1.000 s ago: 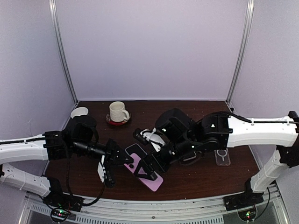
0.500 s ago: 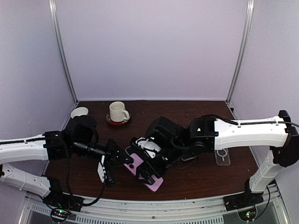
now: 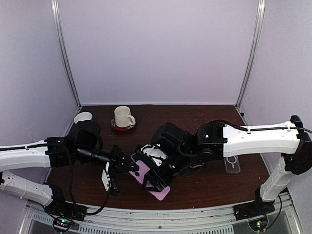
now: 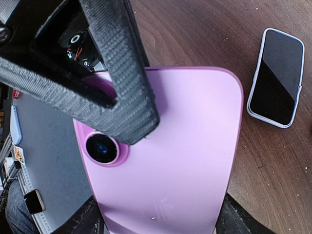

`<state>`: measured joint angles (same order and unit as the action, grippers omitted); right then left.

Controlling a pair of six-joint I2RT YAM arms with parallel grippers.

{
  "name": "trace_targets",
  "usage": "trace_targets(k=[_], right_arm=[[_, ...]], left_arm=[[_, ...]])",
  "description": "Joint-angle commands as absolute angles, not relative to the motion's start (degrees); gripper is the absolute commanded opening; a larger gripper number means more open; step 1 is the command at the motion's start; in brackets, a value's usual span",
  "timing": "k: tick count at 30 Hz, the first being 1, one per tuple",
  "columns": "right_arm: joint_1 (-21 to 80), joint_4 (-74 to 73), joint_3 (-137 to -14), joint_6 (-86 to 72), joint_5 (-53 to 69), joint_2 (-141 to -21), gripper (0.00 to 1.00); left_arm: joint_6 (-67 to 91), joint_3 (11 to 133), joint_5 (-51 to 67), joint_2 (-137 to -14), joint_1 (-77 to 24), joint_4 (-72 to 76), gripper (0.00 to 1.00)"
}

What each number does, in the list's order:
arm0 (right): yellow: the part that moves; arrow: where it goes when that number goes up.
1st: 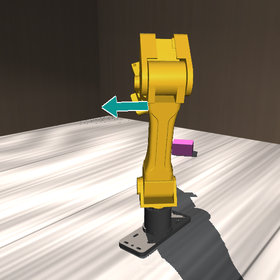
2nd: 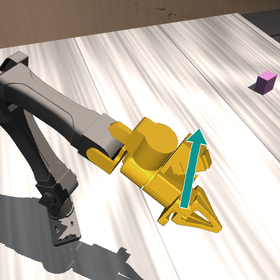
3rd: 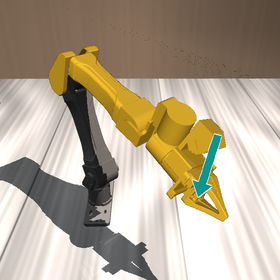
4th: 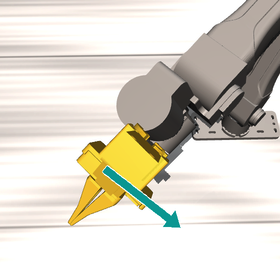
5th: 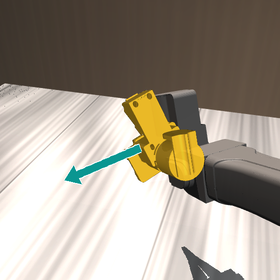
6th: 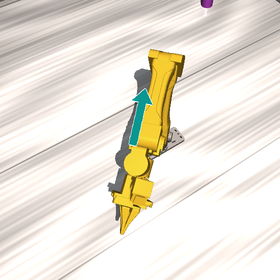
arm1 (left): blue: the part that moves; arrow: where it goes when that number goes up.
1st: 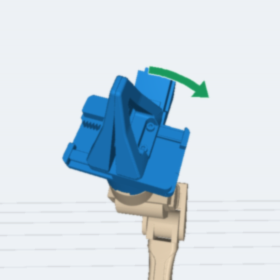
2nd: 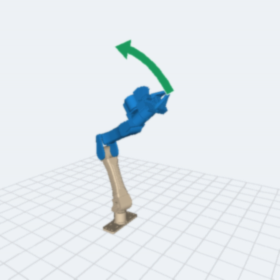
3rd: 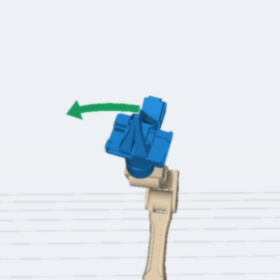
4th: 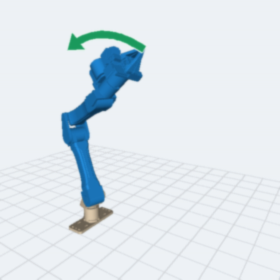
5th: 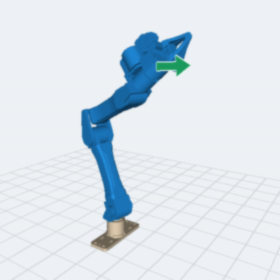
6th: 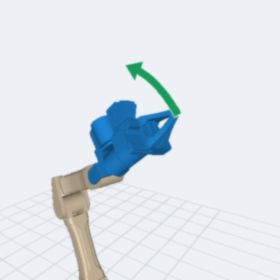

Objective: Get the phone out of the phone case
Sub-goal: Pass from the left arm to the right, then place the phone at the corner of the board.

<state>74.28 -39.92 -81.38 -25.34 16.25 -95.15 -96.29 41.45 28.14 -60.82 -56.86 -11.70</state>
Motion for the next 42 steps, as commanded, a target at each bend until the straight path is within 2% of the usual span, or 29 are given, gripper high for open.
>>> trace_targets(k=[1,9,12,13,14,15,22,30,36,42], right_arm=[[74.7,-37.9,-79.2,-26.9,15.3,-92.6,0.55],[74.6,-39.3,-71.3,-30.9,10.6,-85.8,0.54],[74.4,-40.1,-67.2,-33.0,7.5,-82.7,0.52],[74.3,-40.6,-65.8,-33.9,6.4,-81.6,0.52],[73.9,-41.0,-63.6,-34.9,5.3,-80.4,0.52],[73.4,-41.5,-61.9,-35.7,4.4,-79.2,0.52],[66.7,-45.2,-49.5,-41.4,0.3,-70.1,0.52],[52.0,-46.7,-37.5,-40.5,1.1,-61.3,0.52],[42.1,-43.6,-34.4,-36.5,7.0,-64.4,0.52],[39.2,-41.0,-36.8,-35.4,6.9,-72.3,0.57]], left_arm=[[-95.0,42.2,28.6,-60.7,-57.2,-8.1,0.15],[-90.6,41.4,26.6,-60.8,-57.2,-5.1,0.46],[-87.9,41.6,24.9,-61.0,-57.1,-4.1,0.62],[-86.7,41.8,24.6,-61.1,-57.1,-3.5,0.72],[-85.4,41.8,24.3,-61.2,-56.9,-3.1,0.94],[-84.3,41.9,24.4,-61.3,-56.5,-2.7,0.97],[-71.5,43.8,24.3,-63.4,-53.3,2.9,0.98],[-47.8,45.7,25.9,-65.6,-47.5,12.6,0.98],[-33.1,47.5,19.4,-67.8,-44.7,16.1,0.98],[-27.0,47.8,12.1,-67.8,-43.6,17.5,0.98]])
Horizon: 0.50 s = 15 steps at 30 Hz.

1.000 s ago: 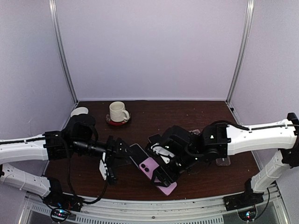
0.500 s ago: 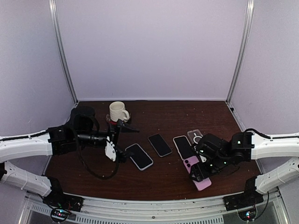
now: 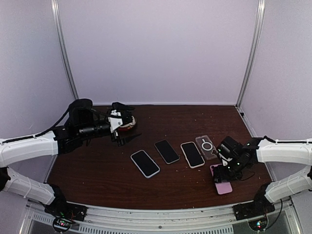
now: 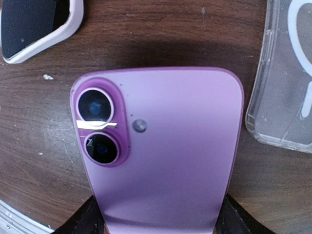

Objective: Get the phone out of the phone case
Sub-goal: Place the phone at the corner of the board.

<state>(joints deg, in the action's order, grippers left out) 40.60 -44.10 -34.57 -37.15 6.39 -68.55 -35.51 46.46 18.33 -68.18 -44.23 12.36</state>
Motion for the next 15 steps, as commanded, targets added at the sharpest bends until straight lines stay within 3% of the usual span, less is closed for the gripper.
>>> trace_targets(k=[1,7,15], right_arm=[[38.7,-40.7,-37.3,-35.2,6.6,-73.7,0.58],[37.1,-37.5,-39.1,-35.7,6.3,-80.9,0.65],[36.2,-35.7,-40.0,-34.6,5.8,-86.0,0.87]], left_arm=[[-25.9,47.6,10.7,-67.5,-43.6,18.2,0.98],[-21.8,49.3,3.2,-67.2,-43.5,16.6,0.98],[-22.6,49.7,2.2,-67.2,-43.5,15.6,0.97]])
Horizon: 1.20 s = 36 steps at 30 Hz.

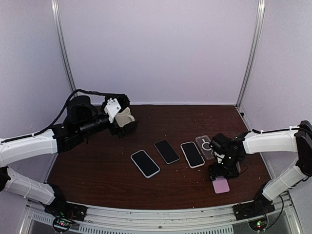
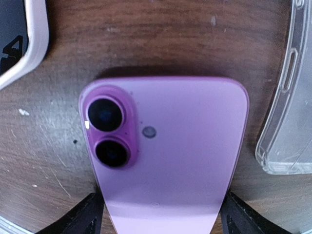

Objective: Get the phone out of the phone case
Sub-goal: Place the phone at the corner of the board, then pick up the phone with the phone case at the center of the board.

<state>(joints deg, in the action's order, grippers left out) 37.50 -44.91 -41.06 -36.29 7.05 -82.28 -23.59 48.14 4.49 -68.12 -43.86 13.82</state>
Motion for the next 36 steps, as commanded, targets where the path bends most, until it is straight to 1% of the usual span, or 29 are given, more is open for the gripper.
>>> trace_targets(k=[1,8,13,17,20,27,36], right_arm=[[36.0,-35.8,-40.2,-34.3,5.8,-86.2,0.88],[35.8,-40.3,-43.4,-31.6,3.1,-85.2,0.93],[35.8,-45.6,-49.1,-28.8,0.3,-82.2,0.97],[35.9,-47.1,-55.4,-25.9,1.3,-83.5,0.99],[35.9,-48.2,-61.3,-23.4,2.5,-87.2,1.00],[35.9,-53.3,-77.1,-19.5,2.4,-101.0,1.00],[35.9,-56.9,-91.1,-17.1,2.8,-115.6,1.00]], left_arm=[[-22.6,49.7,1.8,-67.2,-43.5,15.6,0.98],[-22.6,49.7,1.6,-67.3,-43.4,15.5,0.97],[-20.9,50.1,-0.6,-67.0,-42.9,16.0,0.98],[-20.4,50.5,-1.6,-67.2,-42.7,15.6,0.97],[-20.5,50.6,-1.5,-67.3,-42.7,15.3,0.98],[-20.6,50.8,-1.7,-67.7,-42.7,14.5,0.98],[-20.9,50.8,-1.7,-68.3,-42.7,14.2,0.97]])
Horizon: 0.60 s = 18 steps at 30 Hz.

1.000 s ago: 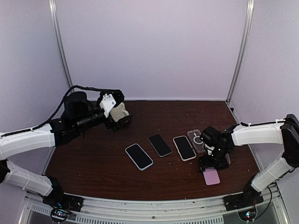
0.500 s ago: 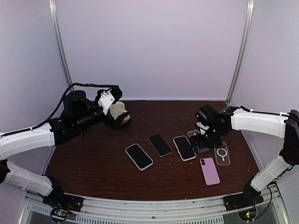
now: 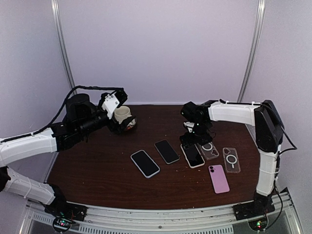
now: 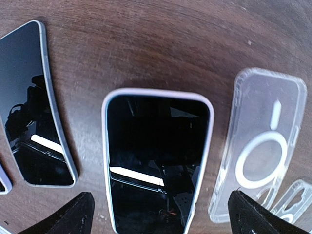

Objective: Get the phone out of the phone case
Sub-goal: Pick up the phone with the phone case at the center of the board.

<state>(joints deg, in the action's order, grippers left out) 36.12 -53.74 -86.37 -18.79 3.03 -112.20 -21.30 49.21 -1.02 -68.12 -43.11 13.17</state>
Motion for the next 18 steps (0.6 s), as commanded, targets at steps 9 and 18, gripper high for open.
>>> trace_targets(k=[9,18], right_arm=[[35.9,-57.2,-96.5,-17.2,3.6,-122.6,1.00],[35.4,-56.5,-95.9,-17.6,2.2,-124.8,0.98]], left_arm=[[-21.2,50.6,-1.4,-68.6,-42.7,14.0,0.98],[-21.2,50.6,-0.9,-68.8,-42.7,13.9,0.98]])
